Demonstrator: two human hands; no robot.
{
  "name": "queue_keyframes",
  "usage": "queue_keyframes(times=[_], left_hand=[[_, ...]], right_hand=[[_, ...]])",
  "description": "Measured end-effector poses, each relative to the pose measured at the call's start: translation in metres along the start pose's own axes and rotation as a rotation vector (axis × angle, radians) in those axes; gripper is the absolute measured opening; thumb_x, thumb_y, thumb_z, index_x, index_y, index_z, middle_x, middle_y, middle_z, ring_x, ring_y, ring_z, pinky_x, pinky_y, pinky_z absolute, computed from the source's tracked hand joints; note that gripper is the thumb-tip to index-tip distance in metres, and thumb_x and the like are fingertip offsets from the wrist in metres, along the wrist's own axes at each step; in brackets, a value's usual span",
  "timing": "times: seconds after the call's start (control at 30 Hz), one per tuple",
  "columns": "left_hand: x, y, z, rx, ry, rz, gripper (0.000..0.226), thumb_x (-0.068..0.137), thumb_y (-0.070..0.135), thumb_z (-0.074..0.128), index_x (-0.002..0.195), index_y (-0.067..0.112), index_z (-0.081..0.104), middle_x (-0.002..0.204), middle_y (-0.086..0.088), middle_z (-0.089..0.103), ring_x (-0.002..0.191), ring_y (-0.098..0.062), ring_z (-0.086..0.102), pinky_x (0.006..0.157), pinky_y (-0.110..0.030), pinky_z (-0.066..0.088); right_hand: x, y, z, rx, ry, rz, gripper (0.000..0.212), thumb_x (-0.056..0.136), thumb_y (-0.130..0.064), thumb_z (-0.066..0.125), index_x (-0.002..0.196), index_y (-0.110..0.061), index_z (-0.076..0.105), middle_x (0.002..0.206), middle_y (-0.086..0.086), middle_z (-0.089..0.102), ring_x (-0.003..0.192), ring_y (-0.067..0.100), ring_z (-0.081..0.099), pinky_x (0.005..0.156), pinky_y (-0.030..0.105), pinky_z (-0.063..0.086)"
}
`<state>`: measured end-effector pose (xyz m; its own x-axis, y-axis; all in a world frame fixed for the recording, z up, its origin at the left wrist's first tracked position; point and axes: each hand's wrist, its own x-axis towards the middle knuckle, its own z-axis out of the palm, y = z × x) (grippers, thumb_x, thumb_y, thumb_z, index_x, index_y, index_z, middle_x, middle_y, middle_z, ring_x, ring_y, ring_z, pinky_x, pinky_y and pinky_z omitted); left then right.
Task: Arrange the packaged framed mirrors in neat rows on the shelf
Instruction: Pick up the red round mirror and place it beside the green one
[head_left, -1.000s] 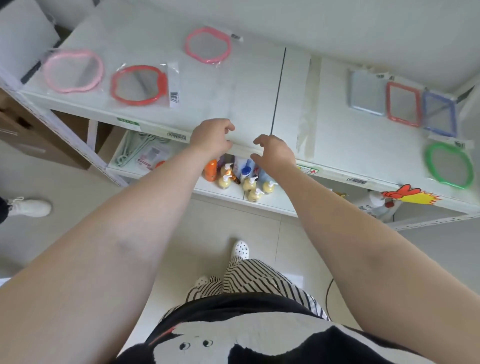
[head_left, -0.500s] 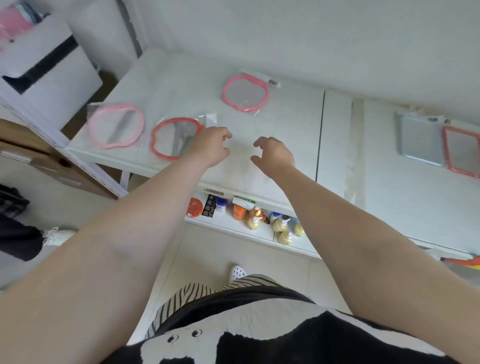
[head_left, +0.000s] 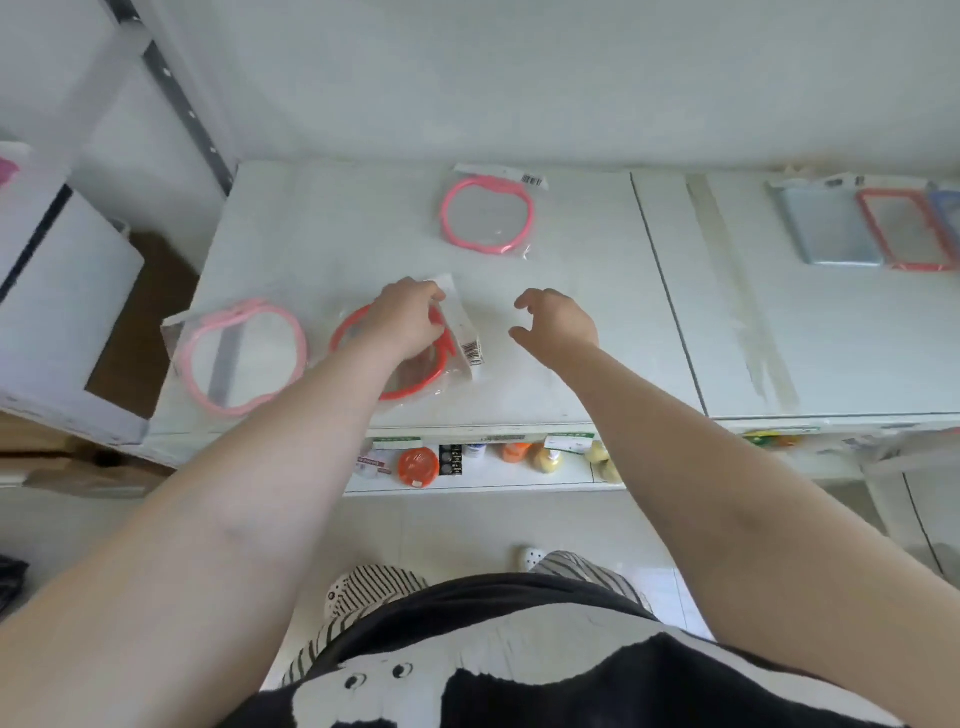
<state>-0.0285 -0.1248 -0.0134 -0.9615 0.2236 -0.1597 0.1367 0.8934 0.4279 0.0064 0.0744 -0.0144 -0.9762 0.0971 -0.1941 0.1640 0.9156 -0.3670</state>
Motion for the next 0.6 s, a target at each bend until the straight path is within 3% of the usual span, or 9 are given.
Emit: queue_keyframes(times=[0.27,0.4,0.6], left_hand=[[0.001,-0.083,-0.033,0.085,-0.096,0.122,0.050,0.081,0.021,0.062,0.131,0.019,0.055,0.128,-0.016,0.051,0.119,-0.034,0.051,0.100,-0.038,0.044],[0.002,-0.099,-0.038,0.128,-0.128,0.105,0.045,0.081,0.025,0.059,0.125,0.014,0.054,0.119,-0.018,0.054,0.113,-0.037,0.054,0.092,-0.040,0.047],[-0.004,-0.095,-0.037,0.097,-0.212,0.026,0.051,0.080,0.021,0.063,0.125,0.005,0.045,0.125,-0.019,0.052,0.116,-0.039,0.053,0.093,-0.043,0.046]], right_hand=[[-0.044,-0.071,0.042,0.060,0.095,0.266,0.040,0.089,-0.029,0.059,0.129,-0.023,0.055,0.126,0.002,0.057,0.119,0.022,0.053,0.086,0.032,0.045],[-0.063,-0.091,0.053,0.060,0.145,0.433,0.037,0.090,-0.028,0.057,0.126,-0.020,0.055,0.122,0.004,0.058,0.116,0.025,0.054,0.084,0.034,0.046],[-0.075,-0.106,0.066,0.054,-0.004,0.625,0.033,0.087,-0.046,0.057,0.093,-0.013,0.057,0.091,0.004,0.066,0.080,0.027,0.062,0.066,0.028,0.043]])
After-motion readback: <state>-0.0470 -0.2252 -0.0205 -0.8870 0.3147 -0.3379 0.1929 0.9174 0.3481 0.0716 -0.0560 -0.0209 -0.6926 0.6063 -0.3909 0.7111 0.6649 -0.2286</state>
